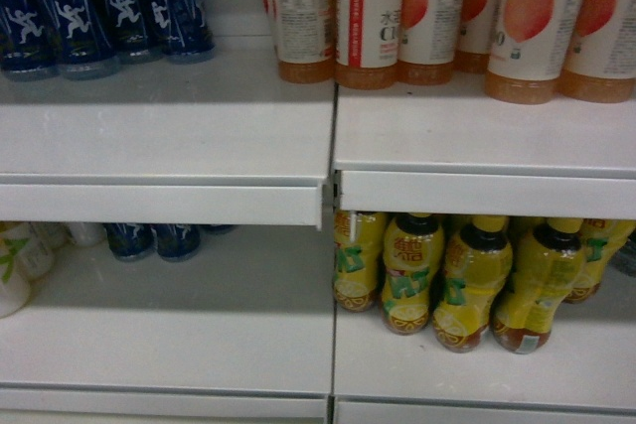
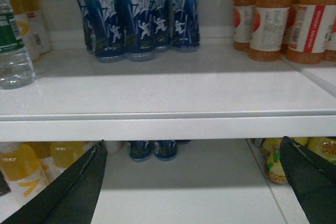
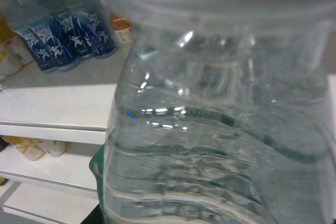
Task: Move water from second to third shelf
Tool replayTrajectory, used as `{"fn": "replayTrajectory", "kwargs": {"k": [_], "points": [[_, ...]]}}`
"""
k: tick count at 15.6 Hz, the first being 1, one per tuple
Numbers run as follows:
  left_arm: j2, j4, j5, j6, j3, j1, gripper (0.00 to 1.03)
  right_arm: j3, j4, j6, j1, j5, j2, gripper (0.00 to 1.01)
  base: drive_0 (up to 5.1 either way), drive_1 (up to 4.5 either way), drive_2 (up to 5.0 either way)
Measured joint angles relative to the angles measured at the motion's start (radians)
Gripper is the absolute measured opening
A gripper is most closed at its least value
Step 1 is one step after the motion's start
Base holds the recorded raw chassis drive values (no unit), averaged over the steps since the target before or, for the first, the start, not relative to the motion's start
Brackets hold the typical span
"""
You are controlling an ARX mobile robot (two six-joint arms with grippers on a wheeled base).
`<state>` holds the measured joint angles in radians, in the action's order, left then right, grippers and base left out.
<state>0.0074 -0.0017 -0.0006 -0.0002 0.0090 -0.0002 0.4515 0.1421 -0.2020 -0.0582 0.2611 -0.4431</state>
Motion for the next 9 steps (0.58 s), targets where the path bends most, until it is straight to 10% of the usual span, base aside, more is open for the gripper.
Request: {"fn": "replayTrajectory", "kwargs": {"k": [9], "points": [[0.0, -0.003, 0.0, 0.0, 0.0, 0.0, 0.98, 0.0, 0.0, 0.0, 0.0, 0.0, -0.001, 0.43, -4.9, 2.39, 2.4]]}}
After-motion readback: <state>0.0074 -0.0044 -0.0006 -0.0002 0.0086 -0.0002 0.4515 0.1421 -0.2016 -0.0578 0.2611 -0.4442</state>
